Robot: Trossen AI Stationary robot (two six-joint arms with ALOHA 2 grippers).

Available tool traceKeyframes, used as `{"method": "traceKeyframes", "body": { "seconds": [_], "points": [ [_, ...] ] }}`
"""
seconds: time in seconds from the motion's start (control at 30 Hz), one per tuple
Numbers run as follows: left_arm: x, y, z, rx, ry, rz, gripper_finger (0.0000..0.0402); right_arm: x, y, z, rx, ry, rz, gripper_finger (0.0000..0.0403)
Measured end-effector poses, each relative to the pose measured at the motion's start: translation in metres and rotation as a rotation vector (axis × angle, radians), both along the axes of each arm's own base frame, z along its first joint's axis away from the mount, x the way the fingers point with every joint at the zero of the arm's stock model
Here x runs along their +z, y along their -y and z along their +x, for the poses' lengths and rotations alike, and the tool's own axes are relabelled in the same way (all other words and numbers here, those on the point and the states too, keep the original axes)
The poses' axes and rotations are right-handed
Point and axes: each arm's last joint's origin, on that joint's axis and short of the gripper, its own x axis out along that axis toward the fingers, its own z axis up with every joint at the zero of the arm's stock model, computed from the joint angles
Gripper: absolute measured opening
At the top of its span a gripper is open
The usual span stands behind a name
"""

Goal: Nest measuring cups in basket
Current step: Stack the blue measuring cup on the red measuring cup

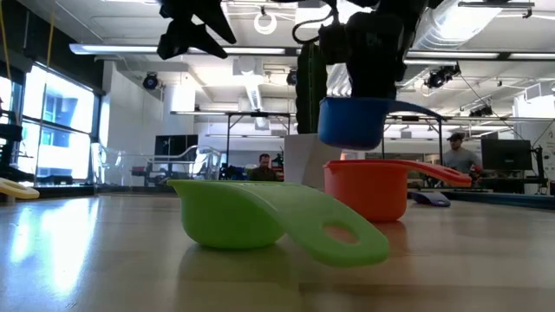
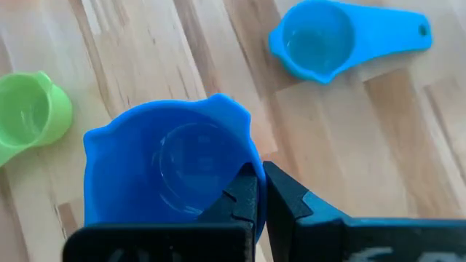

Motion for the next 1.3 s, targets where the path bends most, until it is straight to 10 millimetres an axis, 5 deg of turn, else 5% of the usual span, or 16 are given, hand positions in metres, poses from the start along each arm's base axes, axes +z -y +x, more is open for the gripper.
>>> {"method": "traceKeyframes", "body": {
  "seconds": [0.67,1.3],
  "points": [
    [-0.001,0.019,-0.001,-0.002,-0.01,-0.038,0.0122,-0.019,-0.013,0.002,-0.1,-0.092,0.013,0.0004],
    [-0.001,0.021,-0.001,-0.006,-0.01,-0.041,0.0122,-0.019,-0.016,0.001,-0.132,-0.083,-0.004,0.0076]
  ]
}}
